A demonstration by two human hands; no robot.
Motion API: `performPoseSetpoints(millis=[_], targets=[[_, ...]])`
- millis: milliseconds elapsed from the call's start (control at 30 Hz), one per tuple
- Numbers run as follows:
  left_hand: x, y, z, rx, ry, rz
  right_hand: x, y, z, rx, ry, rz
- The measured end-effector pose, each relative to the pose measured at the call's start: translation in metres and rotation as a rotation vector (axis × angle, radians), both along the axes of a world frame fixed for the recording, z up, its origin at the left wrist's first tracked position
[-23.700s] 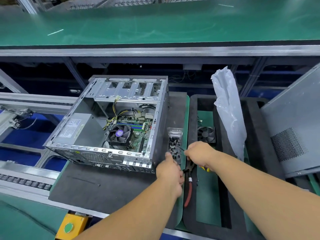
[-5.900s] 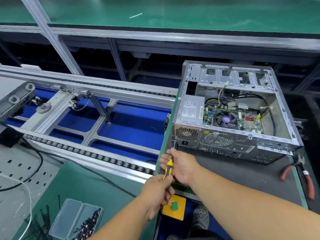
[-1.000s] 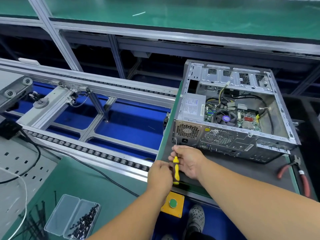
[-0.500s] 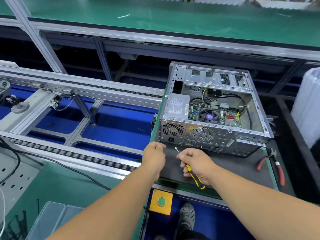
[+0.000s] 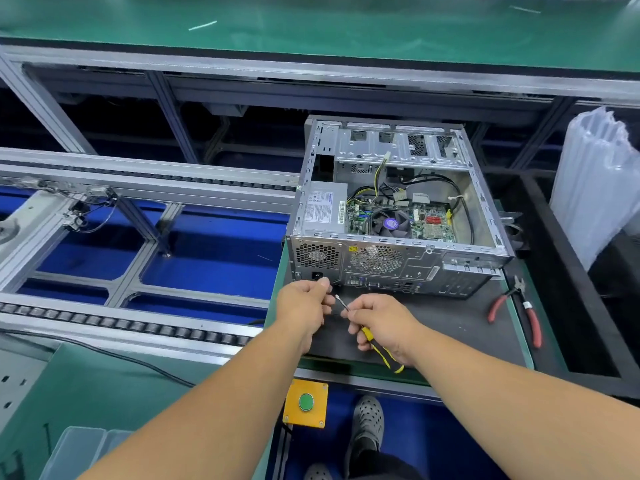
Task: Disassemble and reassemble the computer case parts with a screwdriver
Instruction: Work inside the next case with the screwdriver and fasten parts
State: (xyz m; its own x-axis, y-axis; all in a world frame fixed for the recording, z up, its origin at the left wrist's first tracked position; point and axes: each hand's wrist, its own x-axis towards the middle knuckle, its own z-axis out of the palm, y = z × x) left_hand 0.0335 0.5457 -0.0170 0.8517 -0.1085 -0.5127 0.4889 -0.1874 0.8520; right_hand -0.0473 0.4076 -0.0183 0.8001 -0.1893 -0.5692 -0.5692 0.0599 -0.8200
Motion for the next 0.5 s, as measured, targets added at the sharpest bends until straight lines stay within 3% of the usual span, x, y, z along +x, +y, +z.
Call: performPoseSetpoints(millis=[500], targets=[[-0.006,-0.018,-0.009,-0.009,0.056,0.031,0.002,0.013,-0.004,0.107,0.015,-0.096]])
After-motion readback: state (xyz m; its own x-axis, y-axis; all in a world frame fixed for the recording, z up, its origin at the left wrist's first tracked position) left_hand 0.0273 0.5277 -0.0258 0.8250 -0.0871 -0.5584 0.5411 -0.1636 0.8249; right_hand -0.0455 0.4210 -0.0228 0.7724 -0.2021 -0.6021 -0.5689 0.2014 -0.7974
